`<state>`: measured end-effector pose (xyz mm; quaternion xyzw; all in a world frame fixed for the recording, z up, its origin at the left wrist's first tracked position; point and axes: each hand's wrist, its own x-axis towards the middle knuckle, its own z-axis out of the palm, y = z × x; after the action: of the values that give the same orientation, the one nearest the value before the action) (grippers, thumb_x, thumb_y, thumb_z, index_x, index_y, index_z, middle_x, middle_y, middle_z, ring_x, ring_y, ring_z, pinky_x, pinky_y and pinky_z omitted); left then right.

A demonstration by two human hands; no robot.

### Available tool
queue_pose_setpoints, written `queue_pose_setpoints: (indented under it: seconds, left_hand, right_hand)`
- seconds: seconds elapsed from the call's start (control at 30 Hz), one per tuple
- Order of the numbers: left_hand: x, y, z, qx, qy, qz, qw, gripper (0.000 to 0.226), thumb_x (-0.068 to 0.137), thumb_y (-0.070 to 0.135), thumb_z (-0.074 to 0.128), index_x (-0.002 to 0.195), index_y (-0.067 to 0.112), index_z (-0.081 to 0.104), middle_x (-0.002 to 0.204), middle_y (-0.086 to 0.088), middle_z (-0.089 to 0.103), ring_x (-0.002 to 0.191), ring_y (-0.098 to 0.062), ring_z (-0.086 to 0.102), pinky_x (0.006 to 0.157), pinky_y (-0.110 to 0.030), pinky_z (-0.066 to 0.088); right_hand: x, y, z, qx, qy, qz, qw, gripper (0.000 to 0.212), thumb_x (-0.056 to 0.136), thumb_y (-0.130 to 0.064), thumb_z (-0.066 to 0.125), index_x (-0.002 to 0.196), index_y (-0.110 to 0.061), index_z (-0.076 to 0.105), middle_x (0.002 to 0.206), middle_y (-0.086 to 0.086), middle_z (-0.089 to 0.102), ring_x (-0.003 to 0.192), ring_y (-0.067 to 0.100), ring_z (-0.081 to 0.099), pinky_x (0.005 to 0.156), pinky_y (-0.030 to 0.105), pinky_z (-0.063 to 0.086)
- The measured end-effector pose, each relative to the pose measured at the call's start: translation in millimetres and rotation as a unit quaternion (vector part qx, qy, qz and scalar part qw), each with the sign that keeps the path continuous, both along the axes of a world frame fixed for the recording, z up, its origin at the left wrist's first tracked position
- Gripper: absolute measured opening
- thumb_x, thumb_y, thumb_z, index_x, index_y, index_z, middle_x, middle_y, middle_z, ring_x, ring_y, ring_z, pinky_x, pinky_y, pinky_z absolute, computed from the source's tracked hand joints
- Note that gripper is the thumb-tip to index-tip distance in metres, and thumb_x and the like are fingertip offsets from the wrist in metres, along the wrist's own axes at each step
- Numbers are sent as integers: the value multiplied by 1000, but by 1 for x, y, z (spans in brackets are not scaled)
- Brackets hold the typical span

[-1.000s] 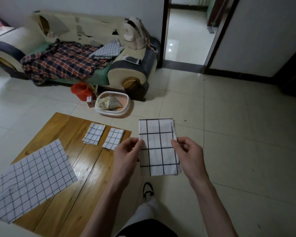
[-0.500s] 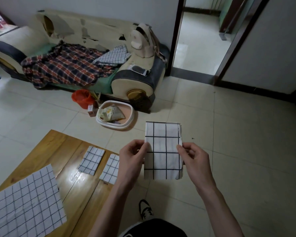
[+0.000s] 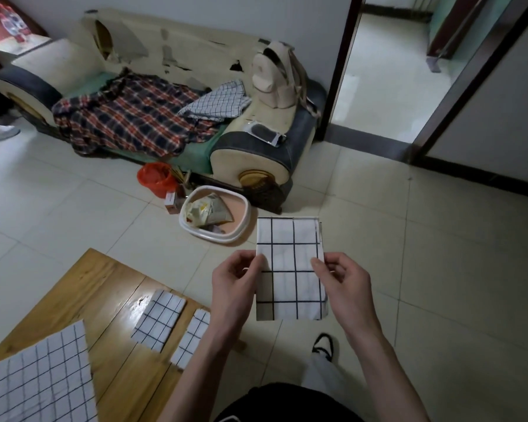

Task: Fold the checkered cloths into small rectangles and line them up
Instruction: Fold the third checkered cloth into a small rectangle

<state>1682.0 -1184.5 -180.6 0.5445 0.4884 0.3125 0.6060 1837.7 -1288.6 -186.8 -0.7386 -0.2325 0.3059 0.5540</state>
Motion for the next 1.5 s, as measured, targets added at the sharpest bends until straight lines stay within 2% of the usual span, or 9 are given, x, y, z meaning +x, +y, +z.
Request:
queue_pose_setpoints:
  seconds: [0.1, 0.17, 0.27, 0.37, 0.7, 0.83, 1.0, 1.37, 1.5]
  left_hand:
    - [23, 24, -3, 3, 2, 18, 1000, 11, 101, 24, 66, 98, 20, 76, 94, 5, 77, 90, -15, 73, 74, -34, 62]
    - [41, 43, -6, 7, 7, 32, 999, 10, 101, 24, 66, 98, 19, 75, 93, 7, 76, 86, -11, 71, 69, -25, 59]
    - [71, 72, -8, 4, 12, 60, 998, 11, 101, 23, 66, 99, 18, 75, 93, 3, 76, 84, -9, 71, 65, -22, 57]
    - [100, 99, -7, -2, 9, 93, 996, 11, 101, 22, 66, 101, 16, 75, 94, 3, 77, 86, -6, 71, 66, -18, 55]
    - [166, 172, 7, -13, -3, 231, 973, 11, 100, 21, 67, 101, 15, 76, 94, 2, 78, 87, -11, 74, 66, -23, 58]
    - [160, 190, 11, 9, 8, 287, 958, 10, 100, 19, 67, 100, 15, 76, 90, 5, 76, 82, -7, 72, 64, -21, 57]
    - [140, 221, 4, 24, 17, 357, 934, 10, 100, 20, 67, 99, 16, 76, 89, 1, 74, 80, -7, 68, 65, -21, 57]
    - [49, 312, -15, 12, -14, 487, 873, 8, 99, 21, 69, 98, 17, 76, 88, -3, 73, 83, -10, 68, 69, -28, 60]
    - [9, 339, -21, 9, -24, 514, 858, 9, 101, 13, 66, 99, 14, 75, 82, 7, 72, 79, -7, 67, 66, -24, 59]
  right_hand:
    - [26, 31, -4, 6, 16, 10, 1000, 5, 99, -24, 71, 97, -20, 73, 90, -5, 78, 86, 9, 74, 70, 18, 55]
    - [47, 56, -7, 4, 20, 24, 999, 6, 100, -24, 70, 97, -20, 74, 92, -4, 79, 88, 10, 75, 71, 22, 58]
    - [82, 95, -9, -2, 25, 54, 998, 6, 99, -25, 70, 97, -22, 74, 93, -4, 79, 89, 12, 76, 75, 29, 60]
    - [119, 136, -7, -2, 22, 94, 995, 6, 100, -25, 69, 98, -21, 74, 93, -4, 79, 88, 11, 76, 72, 24, 60]
    - [201, 262, 3, 6, 31, 231, 972, 8, 99, -31, 71, 104, -26, 73, 98, -4, 78, 95, 12, 74, 80, 35, 63]
    - [196, 308, 5, 11, 43, 291, 956, 8, 98, -32, 72, 103, -27, 73, 97, -2, 77, 94, 14, 74, 82, 39, 63]
    - [172, 367, 5, 23, 34, 358, 933, 5, 98, -28, 73, 101, -24, 73, 89, -4, 73, 81, 0, 66, 71, 16, 53]
    - [70, 508, -3, 14, -24, 508, 861, 7, 99, -30, 71, 100, -24, 74, 87, -1, 72, 82, 14, 66, 75, 28, 57]
    - [20, 549, -3, 23, -31, 531, 847, 3, 97, -29, 72, 97, -26, 74, 85, -3, 73, 78, 11, 66, 72, 24, 56]
